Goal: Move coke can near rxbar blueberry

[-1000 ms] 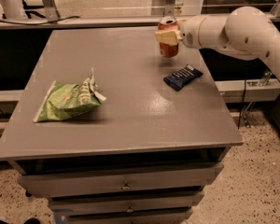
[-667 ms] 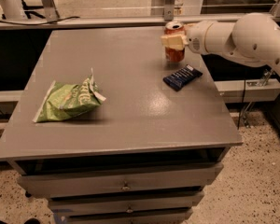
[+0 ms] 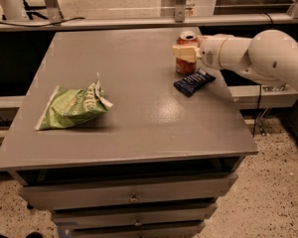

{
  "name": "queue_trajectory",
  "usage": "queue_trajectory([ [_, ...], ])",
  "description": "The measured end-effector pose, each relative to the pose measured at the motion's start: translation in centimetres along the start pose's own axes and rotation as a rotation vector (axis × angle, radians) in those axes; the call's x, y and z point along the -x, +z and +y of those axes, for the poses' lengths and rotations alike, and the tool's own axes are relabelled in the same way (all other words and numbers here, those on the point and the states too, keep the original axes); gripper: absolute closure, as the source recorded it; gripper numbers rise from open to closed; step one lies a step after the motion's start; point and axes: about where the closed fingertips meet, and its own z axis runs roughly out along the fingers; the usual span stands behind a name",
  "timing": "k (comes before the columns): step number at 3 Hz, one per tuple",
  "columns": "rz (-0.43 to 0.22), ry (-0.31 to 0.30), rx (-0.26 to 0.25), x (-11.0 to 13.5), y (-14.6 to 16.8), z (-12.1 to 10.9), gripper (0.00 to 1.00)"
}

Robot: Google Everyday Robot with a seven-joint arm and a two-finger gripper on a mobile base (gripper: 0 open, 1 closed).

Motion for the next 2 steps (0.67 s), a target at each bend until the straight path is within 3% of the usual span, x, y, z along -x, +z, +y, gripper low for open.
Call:
queue_trajectory([
  [2, 0.0, 0.001, 0.0, 0.31, -0.1, -0.01, 0.59],
])
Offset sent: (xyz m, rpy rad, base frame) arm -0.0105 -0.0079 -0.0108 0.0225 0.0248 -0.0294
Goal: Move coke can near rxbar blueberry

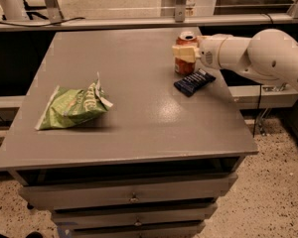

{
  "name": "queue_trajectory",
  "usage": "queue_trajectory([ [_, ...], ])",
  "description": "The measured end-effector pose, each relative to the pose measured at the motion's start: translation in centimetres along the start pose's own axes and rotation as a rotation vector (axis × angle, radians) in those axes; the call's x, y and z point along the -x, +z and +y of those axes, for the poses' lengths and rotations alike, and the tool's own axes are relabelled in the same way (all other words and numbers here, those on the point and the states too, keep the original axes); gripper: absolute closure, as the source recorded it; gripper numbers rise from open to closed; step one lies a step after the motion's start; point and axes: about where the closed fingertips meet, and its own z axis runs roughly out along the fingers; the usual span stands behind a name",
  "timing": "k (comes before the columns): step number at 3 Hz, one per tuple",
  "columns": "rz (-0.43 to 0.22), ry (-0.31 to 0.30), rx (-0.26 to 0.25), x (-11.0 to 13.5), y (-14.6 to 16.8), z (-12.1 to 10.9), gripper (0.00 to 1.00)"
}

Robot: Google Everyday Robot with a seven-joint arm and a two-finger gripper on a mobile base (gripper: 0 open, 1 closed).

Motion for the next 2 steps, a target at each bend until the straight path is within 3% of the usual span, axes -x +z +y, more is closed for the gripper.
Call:
queue_trajectory([
  [2, 0.0, 0.0, 0.0, 0.04, -0.02, 0.0, 0.13],
])
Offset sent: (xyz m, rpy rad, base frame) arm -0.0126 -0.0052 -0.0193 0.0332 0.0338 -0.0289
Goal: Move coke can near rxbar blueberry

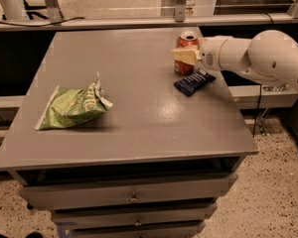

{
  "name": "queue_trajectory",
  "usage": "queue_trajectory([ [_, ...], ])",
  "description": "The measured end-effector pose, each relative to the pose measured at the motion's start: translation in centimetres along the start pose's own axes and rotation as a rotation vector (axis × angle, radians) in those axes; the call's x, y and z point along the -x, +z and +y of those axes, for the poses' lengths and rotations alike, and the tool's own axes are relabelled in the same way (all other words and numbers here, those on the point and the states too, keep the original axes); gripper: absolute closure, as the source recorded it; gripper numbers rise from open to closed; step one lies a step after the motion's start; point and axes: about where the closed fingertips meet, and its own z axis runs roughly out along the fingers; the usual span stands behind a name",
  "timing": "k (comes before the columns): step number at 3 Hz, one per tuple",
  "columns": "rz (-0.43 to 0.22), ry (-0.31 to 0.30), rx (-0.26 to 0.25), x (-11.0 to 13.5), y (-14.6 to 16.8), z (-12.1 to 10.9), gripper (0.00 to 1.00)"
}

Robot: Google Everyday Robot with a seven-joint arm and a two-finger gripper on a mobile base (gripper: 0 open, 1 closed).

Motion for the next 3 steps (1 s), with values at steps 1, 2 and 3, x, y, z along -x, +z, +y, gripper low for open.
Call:
queue_trajectory([
  [1, 0.002, 0.019, -0.005, -0.8, -0.3, 0.3, 0.0],
  [2, -0.012, 0.027, -0.019, -1.5, -1.4, 0.4, 0.0],
  [3, -0.069, 0.011, -0.036, -2.5, -4.2, -0.5, 0.0],
])
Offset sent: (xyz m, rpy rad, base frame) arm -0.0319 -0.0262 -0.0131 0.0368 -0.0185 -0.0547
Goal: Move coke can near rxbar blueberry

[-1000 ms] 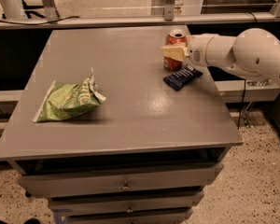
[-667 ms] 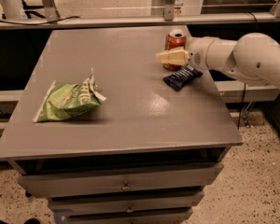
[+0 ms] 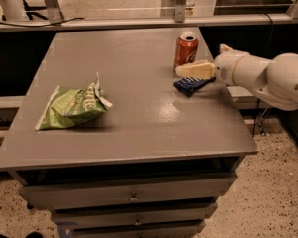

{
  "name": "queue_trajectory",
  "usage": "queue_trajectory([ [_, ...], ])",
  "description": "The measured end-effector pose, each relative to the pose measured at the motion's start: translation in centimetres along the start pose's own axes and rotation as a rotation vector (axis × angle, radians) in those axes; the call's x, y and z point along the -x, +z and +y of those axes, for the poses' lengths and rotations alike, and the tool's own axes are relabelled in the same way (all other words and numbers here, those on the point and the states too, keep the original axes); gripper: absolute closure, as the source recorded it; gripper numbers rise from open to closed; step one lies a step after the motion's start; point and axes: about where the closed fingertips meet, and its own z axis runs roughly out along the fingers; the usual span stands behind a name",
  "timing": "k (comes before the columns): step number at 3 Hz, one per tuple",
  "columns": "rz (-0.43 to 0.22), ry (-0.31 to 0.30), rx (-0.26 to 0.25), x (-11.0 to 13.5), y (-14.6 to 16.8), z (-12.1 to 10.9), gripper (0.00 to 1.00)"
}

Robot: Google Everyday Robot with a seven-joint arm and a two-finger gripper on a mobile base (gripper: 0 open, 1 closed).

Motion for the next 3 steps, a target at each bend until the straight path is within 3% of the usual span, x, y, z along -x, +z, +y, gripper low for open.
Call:
queue_trajectory([
  [2, -0.135, -0.125, -0.012, -1.3, -10.4, -4.0, 0.0],
  [3, -0.128, -0.166, -0.038, -1.4, -15.5, -5.3, 0.0],
])
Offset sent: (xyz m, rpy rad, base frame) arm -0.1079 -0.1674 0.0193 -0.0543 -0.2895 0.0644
